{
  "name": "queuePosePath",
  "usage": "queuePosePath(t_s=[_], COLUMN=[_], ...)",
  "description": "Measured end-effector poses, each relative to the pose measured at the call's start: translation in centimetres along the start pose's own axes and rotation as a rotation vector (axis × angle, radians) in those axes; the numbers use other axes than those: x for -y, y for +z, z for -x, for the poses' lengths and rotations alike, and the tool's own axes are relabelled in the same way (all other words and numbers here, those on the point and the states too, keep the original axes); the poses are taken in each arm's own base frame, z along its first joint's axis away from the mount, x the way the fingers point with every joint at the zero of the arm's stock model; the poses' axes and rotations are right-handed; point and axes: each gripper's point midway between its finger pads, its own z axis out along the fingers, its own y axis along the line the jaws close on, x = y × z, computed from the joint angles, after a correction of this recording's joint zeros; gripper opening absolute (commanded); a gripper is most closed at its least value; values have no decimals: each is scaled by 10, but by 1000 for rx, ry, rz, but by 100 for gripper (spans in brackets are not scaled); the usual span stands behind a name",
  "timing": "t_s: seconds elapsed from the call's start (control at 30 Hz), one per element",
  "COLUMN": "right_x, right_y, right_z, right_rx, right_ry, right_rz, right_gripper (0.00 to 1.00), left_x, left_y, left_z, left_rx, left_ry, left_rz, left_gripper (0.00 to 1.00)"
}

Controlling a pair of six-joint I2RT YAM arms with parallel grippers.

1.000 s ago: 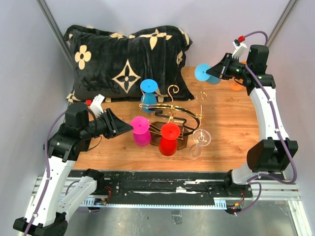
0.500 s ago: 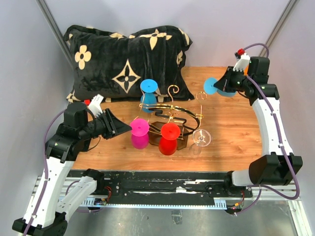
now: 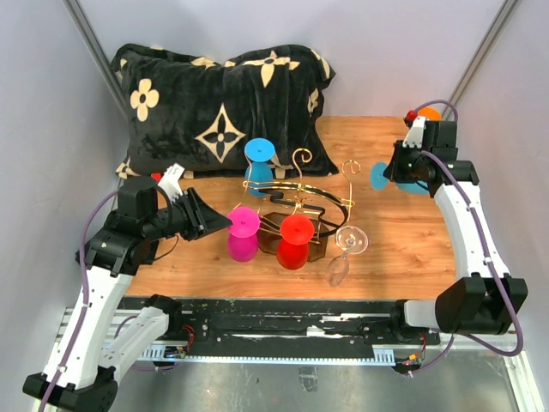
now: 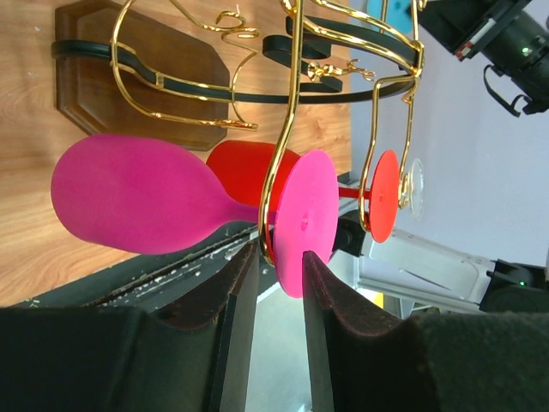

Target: Take the wine glass off the wine glass rack

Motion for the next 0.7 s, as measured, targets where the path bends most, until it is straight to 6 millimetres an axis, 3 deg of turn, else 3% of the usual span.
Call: queuePosePath(t_s=[0.13,0.57,0.7], right_x=[24,105,118], right_y=[2,20,22], right_z=[-19,-92,-102], right_rx=[-40,-370,-432], right_ry=[-20,-135,-152], right_rz=[-134,-605,-674], right_gripper=[1,1,1], left_x=[2,2,5], left_y=[0,-1,-3], left_z=[2,3,5], left_rx=[8,8,14], left_ry=[4,-1,1], left_rz=[-9,3,6], left_gripper=[27,26,26])
